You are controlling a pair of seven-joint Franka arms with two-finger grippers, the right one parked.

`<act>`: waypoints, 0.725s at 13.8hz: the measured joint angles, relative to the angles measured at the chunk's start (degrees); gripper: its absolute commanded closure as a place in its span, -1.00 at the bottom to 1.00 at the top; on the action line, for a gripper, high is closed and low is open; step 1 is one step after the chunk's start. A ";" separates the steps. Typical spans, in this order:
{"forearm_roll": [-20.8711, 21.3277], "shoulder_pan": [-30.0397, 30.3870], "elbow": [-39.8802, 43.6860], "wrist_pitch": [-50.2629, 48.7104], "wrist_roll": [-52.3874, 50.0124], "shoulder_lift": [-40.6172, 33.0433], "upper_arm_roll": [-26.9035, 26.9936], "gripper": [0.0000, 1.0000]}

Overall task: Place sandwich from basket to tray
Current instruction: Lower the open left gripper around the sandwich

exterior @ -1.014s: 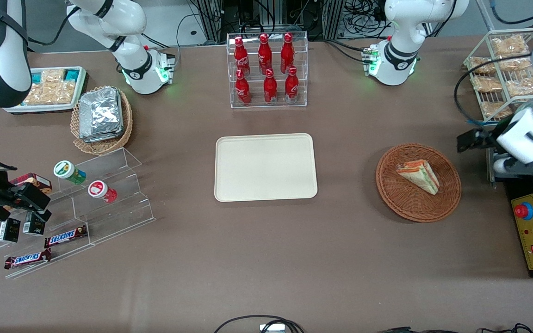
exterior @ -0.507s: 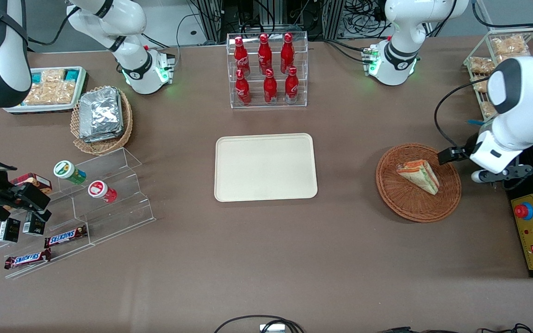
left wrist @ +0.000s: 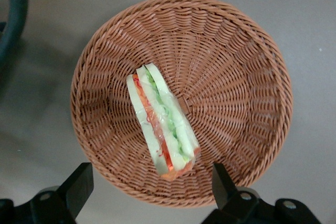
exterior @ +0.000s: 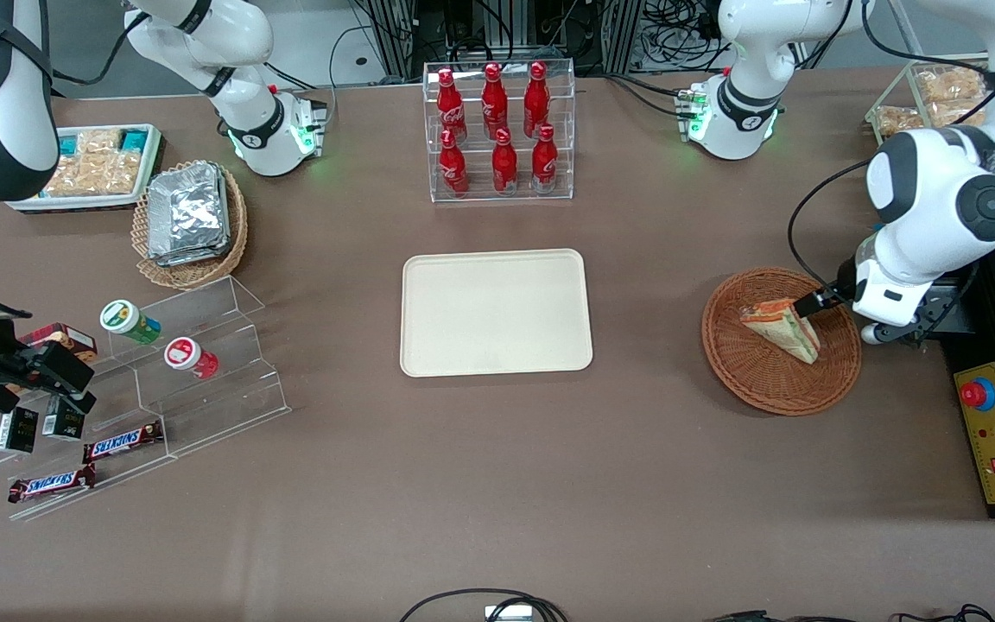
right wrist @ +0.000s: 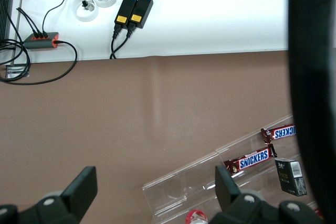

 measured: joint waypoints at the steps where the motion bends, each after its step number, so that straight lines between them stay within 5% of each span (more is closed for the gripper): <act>1: 0.00 -0.03 -0.61 1.50 -1.64 0.65 -0.02 -1.00; 10: 0.00 -0.57 -8.01 16.33 -9.25 6.41 -0.15 -1.00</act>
